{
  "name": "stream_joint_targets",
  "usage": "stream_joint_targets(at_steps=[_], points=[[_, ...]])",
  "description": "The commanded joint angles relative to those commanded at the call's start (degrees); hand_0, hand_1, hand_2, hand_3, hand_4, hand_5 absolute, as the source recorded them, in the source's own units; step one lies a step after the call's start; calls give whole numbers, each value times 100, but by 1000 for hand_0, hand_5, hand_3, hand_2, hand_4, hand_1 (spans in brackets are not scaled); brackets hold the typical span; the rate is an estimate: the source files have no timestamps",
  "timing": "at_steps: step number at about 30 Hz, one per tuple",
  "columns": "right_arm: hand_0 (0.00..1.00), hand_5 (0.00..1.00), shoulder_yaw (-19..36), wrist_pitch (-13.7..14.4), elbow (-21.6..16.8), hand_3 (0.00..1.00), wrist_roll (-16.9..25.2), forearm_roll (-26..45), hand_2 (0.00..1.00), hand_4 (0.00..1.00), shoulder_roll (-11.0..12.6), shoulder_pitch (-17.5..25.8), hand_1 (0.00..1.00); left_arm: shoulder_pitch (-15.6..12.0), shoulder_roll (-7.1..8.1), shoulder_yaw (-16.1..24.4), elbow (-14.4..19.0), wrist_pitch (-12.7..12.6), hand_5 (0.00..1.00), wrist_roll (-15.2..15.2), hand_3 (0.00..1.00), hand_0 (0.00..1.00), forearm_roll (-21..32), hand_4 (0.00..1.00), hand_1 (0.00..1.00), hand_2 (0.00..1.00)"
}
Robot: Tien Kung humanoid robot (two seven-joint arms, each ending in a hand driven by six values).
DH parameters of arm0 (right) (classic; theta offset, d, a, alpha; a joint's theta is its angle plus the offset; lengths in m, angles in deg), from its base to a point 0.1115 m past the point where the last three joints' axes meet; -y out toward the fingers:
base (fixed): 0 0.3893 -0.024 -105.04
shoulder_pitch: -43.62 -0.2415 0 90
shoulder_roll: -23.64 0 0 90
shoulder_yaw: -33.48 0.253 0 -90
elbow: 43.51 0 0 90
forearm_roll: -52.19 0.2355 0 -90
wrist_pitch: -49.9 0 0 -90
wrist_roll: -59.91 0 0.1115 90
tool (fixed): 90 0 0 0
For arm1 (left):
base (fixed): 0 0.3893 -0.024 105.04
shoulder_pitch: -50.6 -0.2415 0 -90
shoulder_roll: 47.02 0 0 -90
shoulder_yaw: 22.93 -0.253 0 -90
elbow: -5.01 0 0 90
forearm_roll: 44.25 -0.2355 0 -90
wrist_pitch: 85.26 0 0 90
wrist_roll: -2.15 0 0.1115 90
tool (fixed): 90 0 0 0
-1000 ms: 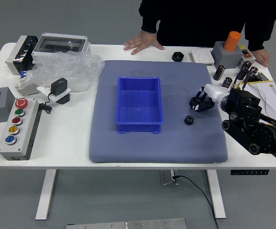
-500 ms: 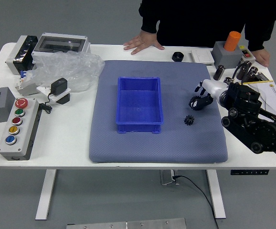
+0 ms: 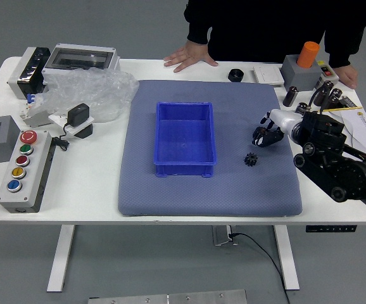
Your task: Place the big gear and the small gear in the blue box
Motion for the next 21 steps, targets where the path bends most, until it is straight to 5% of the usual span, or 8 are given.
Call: stream_joint_targets(at_steps=[10, 21], points=[[684, 409, 167, -229, -472, 837, -314, -145, 774, 840, 98, -11, 647, -3, 4, 2, 0, -2, 277, 3, 853, 844, 6, 717, 808, 820], [701, 438, 79, -218, -110, 843, -170, 0, 782, 860, 1, -17, 659, -5, -3, 17, 0, 2, 277, 8, 854, 844, -20, 712, 808, 821]])
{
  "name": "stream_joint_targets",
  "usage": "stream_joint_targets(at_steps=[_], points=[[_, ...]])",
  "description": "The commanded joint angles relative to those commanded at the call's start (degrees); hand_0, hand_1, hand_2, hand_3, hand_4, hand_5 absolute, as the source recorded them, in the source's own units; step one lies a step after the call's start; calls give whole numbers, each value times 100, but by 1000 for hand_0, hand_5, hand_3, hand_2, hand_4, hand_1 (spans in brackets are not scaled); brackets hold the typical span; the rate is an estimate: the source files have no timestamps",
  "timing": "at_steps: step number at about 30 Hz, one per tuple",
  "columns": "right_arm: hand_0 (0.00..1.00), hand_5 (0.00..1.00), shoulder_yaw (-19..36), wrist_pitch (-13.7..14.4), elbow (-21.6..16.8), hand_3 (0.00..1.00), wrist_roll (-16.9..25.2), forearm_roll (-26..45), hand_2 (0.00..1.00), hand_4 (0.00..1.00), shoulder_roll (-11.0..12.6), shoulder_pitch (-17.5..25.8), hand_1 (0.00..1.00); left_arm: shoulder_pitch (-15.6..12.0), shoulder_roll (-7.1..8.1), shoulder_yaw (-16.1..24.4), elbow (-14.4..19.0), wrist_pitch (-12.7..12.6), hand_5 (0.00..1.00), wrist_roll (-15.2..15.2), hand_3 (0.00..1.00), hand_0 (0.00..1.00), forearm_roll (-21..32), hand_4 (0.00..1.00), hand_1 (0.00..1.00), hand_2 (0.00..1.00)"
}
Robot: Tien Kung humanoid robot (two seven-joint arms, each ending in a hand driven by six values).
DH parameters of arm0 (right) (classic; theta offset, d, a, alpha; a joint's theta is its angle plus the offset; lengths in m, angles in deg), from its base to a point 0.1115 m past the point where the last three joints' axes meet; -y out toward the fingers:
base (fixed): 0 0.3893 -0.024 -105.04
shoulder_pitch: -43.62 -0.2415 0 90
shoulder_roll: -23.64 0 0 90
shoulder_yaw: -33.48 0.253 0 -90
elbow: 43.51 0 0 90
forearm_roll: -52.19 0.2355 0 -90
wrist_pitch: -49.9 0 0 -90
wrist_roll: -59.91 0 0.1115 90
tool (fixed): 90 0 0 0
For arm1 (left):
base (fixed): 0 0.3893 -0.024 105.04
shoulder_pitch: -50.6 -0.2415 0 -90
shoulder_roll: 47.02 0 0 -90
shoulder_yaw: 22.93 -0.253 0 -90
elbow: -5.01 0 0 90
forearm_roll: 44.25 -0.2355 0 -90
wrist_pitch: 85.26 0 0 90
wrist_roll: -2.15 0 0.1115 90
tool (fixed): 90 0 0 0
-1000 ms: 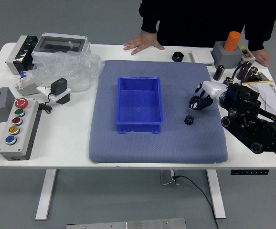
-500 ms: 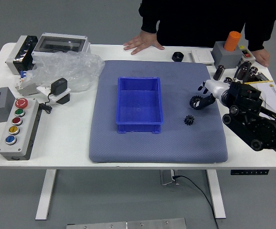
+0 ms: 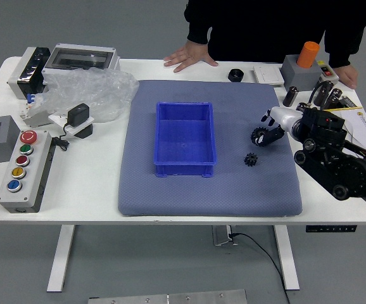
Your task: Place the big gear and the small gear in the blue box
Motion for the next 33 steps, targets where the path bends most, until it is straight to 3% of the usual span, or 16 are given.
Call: stream_joint_targets(at_steps=[8, 19, 20, 24, 25, 30, 31, 33], points=[[702, 454, -18, 123, 353, 838, 172, 60, 783, 865, -95, 0, 662, 2, -4, 8, 0, 4, 277, -2, 855, 844, -24, 709, 809, 821], [700, 457, -54, 319, 556, 826, 229, 16, 772, 865, -244, 11, 652, 7, -5, 22, 0, 8, 279, -1, 854, 844, -52, 709, 809, 821], [670, 461, -60, 357, 564, 714, 235, -1, 705, 837, -256, 16, 608, 6, -5, 21, 0, 8, 278, 0, 855, 844, -52, 707, 809, 821], [670, 461, -87, 481, 577, 714, 261, -79, 705, 837, -292, 29, 608, 2, -5, 15, 0, 7, 278, 3, 855, 844, -46, 707, 809, 821], [602, 416, -94, 510, 579, 611, 267, -103, 602, 755, -301, 33, 526, 2, -5, 14, 0, 7, 277, 3, 856, 844, -45, 705, 809, 821], [602, 416, -127, 606, 582, 611, 299, -203, 602, 755, -333, 56, 526, 11, -11, 16, 0, 7, 277, -2, 856, 844, -46, 705, 809, 821], [648, 261, -133, 623, 582, 547, 307, -223, 534, 678, -336, 60, 488, 11, -12, 15, 0, 7, 276, -2, 855, 844, -45, 702, 809, 821], [648, 261, -141, 653, 582, 547, 319, -261, 534, 678, -340, 68, 488, 11, -13, 11, 0, 6, 276, -2, 855, 844, -40, 702, 809, 821]])
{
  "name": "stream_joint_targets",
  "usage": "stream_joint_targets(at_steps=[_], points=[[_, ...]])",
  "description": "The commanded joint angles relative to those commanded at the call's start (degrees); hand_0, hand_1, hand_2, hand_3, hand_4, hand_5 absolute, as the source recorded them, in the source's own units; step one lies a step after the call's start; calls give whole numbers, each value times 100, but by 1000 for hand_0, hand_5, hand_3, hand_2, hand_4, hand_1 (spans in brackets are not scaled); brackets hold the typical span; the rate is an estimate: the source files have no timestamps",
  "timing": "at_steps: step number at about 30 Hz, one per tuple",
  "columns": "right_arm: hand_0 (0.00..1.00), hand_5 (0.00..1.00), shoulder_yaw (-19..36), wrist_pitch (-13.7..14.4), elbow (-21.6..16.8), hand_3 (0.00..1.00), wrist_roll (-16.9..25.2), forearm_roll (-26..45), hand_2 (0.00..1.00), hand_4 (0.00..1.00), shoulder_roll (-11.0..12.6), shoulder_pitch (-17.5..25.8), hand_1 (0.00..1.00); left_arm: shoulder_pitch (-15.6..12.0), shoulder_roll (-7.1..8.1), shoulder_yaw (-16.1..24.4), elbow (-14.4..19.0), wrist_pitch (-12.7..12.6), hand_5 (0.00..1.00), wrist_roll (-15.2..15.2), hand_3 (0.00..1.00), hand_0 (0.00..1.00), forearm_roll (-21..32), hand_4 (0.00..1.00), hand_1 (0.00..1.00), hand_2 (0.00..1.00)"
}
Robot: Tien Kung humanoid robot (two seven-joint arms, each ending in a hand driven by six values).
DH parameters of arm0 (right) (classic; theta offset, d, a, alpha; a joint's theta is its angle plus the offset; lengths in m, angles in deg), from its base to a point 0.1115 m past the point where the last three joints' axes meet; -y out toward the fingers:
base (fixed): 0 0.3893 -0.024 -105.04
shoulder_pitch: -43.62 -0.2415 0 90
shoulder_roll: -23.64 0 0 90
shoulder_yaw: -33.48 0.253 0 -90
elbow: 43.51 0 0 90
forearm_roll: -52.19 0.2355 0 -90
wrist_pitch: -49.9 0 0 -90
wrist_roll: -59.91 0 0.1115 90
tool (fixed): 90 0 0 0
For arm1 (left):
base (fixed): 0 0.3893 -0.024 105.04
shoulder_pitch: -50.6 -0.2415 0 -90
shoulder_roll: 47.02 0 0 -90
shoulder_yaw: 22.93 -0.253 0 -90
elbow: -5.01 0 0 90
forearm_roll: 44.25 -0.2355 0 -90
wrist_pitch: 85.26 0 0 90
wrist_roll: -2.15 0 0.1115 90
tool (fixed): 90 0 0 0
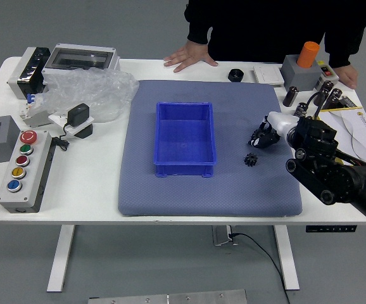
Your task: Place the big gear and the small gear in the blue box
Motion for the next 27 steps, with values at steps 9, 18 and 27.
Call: stream_joint_targets(at_steps=[9, 18, 27], points=[[619, 208, -22, 147, 0, 510, 54, -191, 508, 643, -9, 41, 477, 4, -8, -16, 0, -3, 275, 0, 856, 844, 23, 701, 809, 821], [537, 78, 15, 280, -61, 443, 36, -324, 468, 578, 10, 40, 437, 3, -9, -23, 0, -5, 275, 0, 858, 844, 37, 698, 809, 821], [526, 36, 85, 271, -285, 432, -63, -390, 465, 577, 105, 36, 433, 10, -1, -24, 0, -7, 276, -5, 858, 844, 45, 697, 809, 821]])
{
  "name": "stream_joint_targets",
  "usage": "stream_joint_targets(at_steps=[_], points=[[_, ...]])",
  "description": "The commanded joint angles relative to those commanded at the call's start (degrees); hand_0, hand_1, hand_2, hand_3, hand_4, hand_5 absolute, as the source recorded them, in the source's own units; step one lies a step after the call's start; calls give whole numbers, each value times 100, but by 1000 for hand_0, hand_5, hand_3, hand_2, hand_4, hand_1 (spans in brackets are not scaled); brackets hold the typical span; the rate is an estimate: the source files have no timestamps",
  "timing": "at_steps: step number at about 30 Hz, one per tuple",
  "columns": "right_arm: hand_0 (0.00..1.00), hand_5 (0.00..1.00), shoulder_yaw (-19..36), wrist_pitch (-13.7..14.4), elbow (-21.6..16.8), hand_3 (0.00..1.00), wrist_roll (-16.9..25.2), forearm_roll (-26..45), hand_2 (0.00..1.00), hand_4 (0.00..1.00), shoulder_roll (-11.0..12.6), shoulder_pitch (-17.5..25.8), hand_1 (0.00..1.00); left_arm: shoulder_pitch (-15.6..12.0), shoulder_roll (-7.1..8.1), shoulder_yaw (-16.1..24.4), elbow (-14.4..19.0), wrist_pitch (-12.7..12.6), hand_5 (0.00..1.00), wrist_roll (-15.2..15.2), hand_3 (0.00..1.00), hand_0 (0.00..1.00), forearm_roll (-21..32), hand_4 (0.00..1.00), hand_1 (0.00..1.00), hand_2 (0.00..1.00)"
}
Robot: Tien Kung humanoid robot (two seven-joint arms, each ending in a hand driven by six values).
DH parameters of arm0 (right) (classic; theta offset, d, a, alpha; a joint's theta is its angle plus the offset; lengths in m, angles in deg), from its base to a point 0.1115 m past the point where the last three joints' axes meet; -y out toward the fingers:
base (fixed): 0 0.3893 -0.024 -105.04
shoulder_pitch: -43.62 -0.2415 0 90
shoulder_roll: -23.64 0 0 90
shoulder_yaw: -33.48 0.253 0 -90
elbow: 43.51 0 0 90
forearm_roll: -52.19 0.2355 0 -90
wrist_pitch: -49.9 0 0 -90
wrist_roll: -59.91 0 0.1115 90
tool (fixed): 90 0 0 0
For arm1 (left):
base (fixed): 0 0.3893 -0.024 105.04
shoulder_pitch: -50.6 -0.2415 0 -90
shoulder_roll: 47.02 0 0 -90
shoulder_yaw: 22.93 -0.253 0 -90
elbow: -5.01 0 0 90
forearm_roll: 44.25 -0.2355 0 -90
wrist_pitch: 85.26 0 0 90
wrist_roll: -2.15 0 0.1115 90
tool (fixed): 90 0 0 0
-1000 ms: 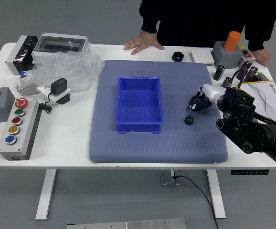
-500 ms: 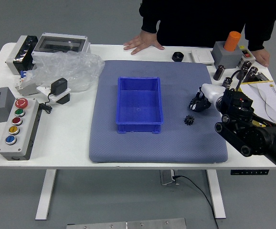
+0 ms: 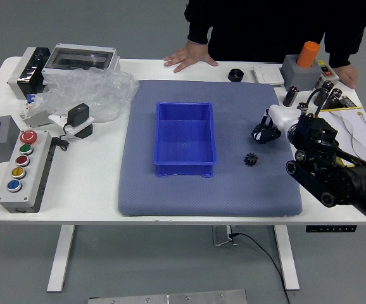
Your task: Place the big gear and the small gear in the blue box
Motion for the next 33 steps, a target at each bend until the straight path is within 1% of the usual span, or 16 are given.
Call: stream_joint_targets(at_steps=[1, 2, 12, 22, 25, 28, 31, 33], points=[[526, 36, 12, -5, -35, 432, -13, -11, 465, 577, 16, -1, 433, 0, 2, -2, 0, 0, 276, 0, 858, 844, 3, 697, 809, 821], [521, 13, 26, -10, -80, 429, -27, -23, 459, 573, 35, -4, 433, 0, 4, -3, 0, -1, 275, 0, 858, 843, 6, 697, 810, 821], [516, 2, 209, -75, -611, 421, -173, -145, 454, 589, 221, -50, 431, 6, 29, -1, 0, -3, 276, -4, 858, 843, 13, 697, 809, 821], [509, 2, 260, -184, -1437, 417, -354, -271, 452, 611, 295, -176, 428, 4, 51, 38, 0, 0, 275, -6, 858, 843, -16, 698, 809, 820], [509, 2, 229, -213, -1699, 417, -399, -287, 452, 611, 273, -215, 428, 3, 54, 49, 0, 1, 275, -4, 858, 843, -26, 698, 809, 820], [507, 2, 187, -227, -1963, 417, -432, -300, 450, 615, 193, -261, 427, 1, 58, 58, 0, 2, 274, 0, 858, 844, -41, 699, 809, 821], [507, 2, 141, -228, -2126, 417, -446, -304, 450, 615, 73, -302, 427, 2, 57, 69, 0, 6, 274, 2, 858, 844, -61, 699, 809, 821], [509, 2, 89, -223, -2200, 419, -451, -306, 448, 621, -54, -335, 428, 3, 55, 77, 0, 9, 275, 4, 856, 843, -78, 699, 809, 819]])
